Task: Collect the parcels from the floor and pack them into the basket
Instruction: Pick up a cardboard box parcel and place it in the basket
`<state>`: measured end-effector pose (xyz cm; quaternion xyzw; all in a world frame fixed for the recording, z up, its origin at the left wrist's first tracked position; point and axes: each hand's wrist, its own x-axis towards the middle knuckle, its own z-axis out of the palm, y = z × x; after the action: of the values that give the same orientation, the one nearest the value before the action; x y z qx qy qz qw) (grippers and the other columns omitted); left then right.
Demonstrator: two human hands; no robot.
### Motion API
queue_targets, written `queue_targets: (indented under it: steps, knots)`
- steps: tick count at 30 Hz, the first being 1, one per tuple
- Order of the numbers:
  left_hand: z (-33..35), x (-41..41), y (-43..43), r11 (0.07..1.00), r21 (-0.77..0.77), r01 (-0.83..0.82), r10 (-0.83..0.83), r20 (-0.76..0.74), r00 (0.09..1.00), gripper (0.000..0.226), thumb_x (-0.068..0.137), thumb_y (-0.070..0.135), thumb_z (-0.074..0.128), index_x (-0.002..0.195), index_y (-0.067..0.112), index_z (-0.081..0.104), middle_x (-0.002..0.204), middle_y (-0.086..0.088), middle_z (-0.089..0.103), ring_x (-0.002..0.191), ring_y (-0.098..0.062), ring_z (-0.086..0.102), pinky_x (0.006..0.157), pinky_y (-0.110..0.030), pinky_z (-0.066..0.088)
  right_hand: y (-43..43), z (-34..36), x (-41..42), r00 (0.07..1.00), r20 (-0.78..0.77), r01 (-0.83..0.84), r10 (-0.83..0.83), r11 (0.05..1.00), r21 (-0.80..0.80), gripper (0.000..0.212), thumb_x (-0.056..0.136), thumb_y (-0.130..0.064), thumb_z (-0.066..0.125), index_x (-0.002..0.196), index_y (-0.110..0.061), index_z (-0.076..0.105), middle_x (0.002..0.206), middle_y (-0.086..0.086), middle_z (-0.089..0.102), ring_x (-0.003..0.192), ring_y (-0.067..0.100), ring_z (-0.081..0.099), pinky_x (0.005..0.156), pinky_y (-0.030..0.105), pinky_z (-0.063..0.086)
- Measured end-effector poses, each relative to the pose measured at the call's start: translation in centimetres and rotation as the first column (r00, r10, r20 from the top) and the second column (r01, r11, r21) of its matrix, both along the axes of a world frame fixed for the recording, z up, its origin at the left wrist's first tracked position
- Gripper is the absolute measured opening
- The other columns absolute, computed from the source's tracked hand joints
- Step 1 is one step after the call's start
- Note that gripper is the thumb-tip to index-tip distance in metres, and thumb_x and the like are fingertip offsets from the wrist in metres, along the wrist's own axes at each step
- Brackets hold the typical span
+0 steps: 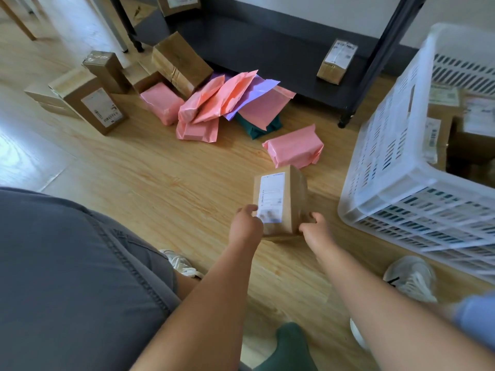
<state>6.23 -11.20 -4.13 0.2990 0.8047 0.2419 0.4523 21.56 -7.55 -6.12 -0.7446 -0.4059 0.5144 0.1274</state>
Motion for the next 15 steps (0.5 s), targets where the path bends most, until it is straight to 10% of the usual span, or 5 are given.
queue_targets:
  steps: [4, 7, 15]
  knots:
    - [-0.2, 0.0, 0.2, 0.990, -0.119, 0.070, -0.074, -0.028, 0.997, 0.057, 0.092, 0.005, 0.037, 0.146, 0.022, 0.039, 0.139, -0.008, 0.051, 0.076, -0.018, 0.059, 0.057, -0.024, 0.041, 0.2, -0.6, 1.2, 0.989, 0.145, -0.016, 0.015, 1.000, 0.010, 0.050, 0.095, -0.005, 0.038, 0.145, -0.013, 0.041, 0.145, 0.010, 0.047, 0.128, 0.030, 0.047, 0.098, 0.034, 0.039]
    - [-0.2, 1.3, 0.4, 0.982, -0.116, 0.148, -0.147, 0.012, 0.989, 0.051, 0.096, 0.009, 0.038, 0.146, 0.021, 0.038, 0.137, -0.005, 0.055, 0.098, -0.022, 0.060, 0.076, -0.027, 0.046, 0.1, -1.3, 1.8, 0.997, 0.067, -0.045, 0.049, 0.997, -0.056, 0.047, 0.098, -0.014, 0.044, 0.145, -0.011, 0.040, 0.143, 0.008, 0.048, 0.121, 0.027, 0.051, 0.090, 0.028, 0.037]
    - [-1.3, 2.9, 0.6, 0.939, -0.277, 0.206, -0.217, -0.011, 0.976, 0.020, 0.092, 0.015, 0.042, 0.109, 0.009, 0.052, 0.100, -0.007, 0.068, 0.088, -0.028, 0.070, 0.076, -0.037, 0.057, 0.5, -1.1, 2.6, 0.958, 0.093, -0.271, 0.272, 0.962, -0.026, 0.080, 0.090, -0.024, 0.065, 0.155, -0.028, 0.018, 0.149, 0.004, 0.042, 0.128, 0.025, 0.047, 0.094, 0.032, 0.038]
